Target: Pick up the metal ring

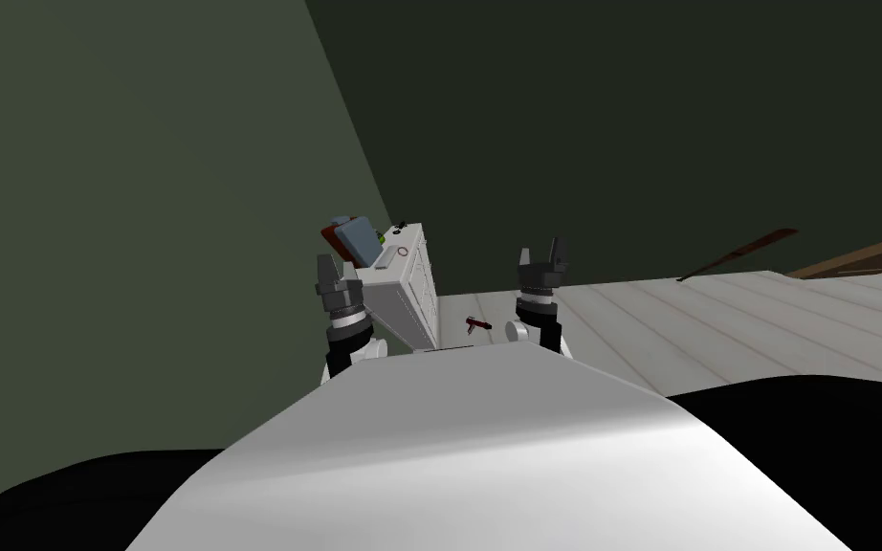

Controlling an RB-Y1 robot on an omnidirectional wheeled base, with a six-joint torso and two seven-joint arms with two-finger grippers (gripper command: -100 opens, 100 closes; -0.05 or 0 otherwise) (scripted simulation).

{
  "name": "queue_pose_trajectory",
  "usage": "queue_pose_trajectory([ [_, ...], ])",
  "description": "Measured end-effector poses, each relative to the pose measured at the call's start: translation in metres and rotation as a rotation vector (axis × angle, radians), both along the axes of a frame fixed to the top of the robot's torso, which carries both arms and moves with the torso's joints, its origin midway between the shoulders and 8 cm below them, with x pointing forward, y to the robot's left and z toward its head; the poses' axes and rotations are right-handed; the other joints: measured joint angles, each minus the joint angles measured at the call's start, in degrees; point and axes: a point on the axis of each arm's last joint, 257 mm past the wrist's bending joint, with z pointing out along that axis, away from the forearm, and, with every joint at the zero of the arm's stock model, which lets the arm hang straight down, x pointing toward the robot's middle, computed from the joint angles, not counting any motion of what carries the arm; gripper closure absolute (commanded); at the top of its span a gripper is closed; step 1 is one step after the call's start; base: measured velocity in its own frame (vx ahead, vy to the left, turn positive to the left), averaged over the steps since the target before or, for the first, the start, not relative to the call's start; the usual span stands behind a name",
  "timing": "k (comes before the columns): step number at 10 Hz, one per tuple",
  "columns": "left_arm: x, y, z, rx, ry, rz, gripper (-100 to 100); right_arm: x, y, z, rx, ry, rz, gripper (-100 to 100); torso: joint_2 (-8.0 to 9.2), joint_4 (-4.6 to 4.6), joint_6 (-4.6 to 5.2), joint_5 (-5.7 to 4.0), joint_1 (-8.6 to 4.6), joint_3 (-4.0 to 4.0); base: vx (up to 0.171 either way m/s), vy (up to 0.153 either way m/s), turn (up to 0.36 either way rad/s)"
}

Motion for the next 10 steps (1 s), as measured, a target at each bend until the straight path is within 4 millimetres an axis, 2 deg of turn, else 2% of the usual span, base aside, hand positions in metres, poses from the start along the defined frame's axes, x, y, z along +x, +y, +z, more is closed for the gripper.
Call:
queue_pose_trajectory([
  [4, 0.007, 0.006, -0.011, 0.041, 0.070, -0.041, -100, 0.000, 0.000, 0.000, 0.000, 0.000, 0.000, 0, 0.20, 0.04, 0.01, -0.02, -0.07, 0.11, -0.046, -0.021, -0.126],
  [10, 0.027, 0.045, -0.026, 0.046, 0.228, -0.075, -100, 0.000, 0.000, 0.000, 0.000, 0.000, 0.000, 0, 0.19, 0.04, 0.03, -0.03, -0.11, 0.11, -0.049, -0.038, -0.145],
])
